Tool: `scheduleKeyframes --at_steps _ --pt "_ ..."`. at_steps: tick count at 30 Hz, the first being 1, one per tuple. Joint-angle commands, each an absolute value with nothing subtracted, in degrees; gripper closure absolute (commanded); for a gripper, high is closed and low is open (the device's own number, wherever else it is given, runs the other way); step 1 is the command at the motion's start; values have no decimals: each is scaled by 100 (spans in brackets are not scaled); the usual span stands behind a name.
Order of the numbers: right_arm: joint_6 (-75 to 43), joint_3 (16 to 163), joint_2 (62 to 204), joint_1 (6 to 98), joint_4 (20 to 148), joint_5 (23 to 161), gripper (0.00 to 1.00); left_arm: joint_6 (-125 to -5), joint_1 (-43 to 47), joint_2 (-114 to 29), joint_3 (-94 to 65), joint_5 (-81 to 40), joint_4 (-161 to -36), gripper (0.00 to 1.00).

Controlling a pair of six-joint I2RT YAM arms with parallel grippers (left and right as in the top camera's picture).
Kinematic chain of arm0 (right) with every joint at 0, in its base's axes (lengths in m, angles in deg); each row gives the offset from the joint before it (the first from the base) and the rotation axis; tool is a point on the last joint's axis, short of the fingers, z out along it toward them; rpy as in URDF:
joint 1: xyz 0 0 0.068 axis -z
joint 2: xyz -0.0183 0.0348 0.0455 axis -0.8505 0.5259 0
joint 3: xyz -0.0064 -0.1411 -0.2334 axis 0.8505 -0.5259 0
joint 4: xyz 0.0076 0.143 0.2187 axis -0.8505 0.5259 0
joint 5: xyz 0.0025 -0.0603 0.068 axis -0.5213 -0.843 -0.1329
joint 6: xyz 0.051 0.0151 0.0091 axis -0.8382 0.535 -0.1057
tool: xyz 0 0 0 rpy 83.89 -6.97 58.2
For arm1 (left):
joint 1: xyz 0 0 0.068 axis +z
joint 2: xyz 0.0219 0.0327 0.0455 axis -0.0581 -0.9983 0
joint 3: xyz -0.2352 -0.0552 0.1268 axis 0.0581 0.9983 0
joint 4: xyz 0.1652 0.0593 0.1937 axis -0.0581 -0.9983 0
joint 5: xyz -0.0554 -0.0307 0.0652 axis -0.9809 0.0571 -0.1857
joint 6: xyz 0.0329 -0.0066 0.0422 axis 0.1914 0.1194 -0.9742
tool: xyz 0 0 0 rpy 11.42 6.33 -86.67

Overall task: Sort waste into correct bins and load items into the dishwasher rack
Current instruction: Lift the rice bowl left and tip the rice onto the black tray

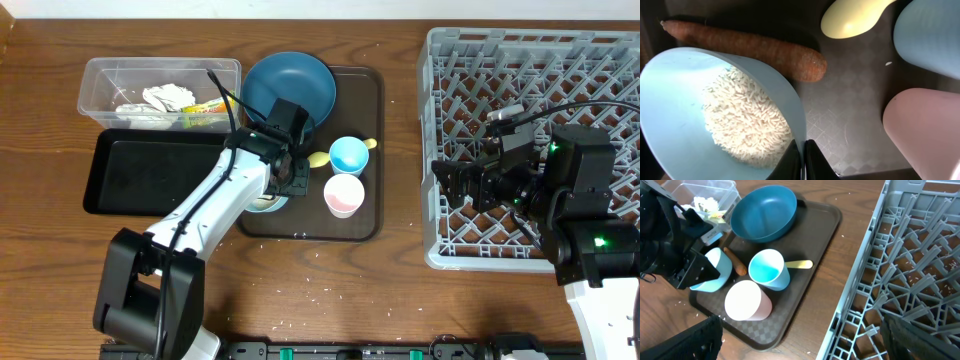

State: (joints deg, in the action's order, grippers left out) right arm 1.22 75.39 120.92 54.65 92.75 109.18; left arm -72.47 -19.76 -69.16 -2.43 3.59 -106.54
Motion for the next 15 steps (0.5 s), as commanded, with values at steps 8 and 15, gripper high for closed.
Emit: scheduleKeyframes --at_steps 8,15 --pt "65 7642 12108 5520 9373 10985 1 -7260 -1963 -7406 -173 409 -10682 90" --pt "65 7642 12108 5520 9373 10983 1 -7260 -1963 -7430 -153 411 -10680 73"
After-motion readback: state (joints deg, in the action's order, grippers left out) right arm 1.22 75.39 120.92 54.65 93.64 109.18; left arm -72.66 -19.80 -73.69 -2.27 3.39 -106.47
